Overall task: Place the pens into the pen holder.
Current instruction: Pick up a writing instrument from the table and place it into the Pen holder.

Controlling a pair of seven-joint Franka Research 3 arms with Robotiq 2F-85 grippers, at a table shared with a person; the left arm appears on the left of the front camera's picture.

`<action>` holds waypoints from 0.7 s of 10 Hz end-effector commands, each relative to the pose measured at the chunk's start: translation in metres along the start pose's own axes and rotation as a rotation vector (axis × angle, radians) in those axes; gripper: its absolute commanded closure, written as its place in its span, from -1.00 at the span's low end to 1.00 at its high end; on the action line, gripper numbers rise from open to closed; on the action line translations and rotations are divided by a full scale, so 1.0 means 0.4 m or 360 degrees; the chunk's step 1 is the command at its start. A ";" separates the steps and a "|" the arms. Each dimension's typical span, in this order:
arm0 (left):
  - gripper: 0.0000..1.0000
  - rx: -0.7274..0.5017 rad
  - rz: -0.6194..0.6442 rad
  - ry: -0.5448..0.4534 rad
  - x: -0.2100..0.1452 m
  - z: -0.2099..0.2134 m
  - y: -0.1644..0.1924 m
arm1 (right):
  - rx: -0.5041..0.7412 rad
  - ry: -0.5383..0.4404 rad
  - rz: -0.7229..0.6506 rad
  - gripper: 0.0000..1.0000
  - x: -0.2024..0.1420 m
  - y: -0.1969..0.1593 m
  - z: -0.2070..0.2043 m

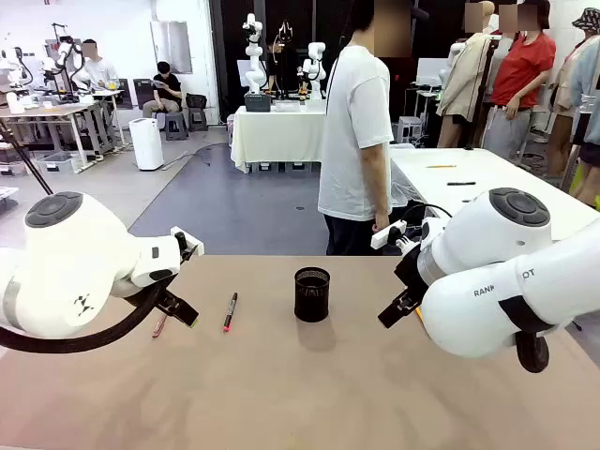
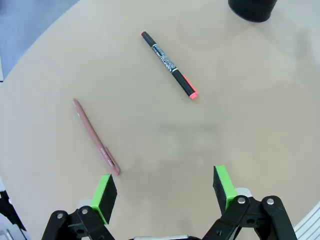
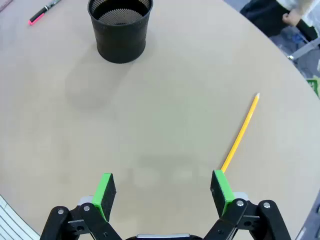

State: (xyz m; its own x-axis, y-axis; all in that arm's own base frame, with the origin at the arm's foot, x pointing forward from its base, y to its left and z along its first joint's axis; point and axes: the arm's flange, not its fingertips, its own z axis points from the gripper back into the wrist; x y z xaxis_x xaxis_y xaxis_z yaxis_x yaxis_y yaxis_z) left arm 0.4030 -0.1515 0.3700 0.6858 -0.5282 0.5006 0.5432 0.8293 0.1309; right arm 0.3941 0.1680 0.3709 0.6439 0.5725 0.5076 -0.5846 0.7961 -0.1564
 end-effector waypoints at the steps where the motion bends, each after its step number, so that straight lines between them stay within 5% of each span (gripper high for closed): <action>1: -1.00 0.0000 0.0000 -0.0001 0.000 0.000 0.000 | 0.0000 0.0000 0.0000 -1.00 0.000 0.000 0.000; 7: -1.00 0.0000 0.0000 -0.0001 0.000 0.000 0.000 | 0.0000 0.0000 0.0000 -1.00 0.000 0.000 0.000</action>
State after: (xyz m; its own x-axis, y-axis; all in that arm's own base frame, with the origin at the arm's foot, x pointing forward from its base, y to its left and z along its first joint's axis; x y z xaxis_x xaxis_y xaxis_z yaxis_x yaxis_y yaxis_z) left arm 0.4030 -0.1516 0.3700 0.6858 -0.5283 0.5006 0.5432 0.8293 0.1309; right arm 0.3941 0.1680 0.3709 0.6436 0.5730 0.5074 -0.5848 0.7958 -0.1570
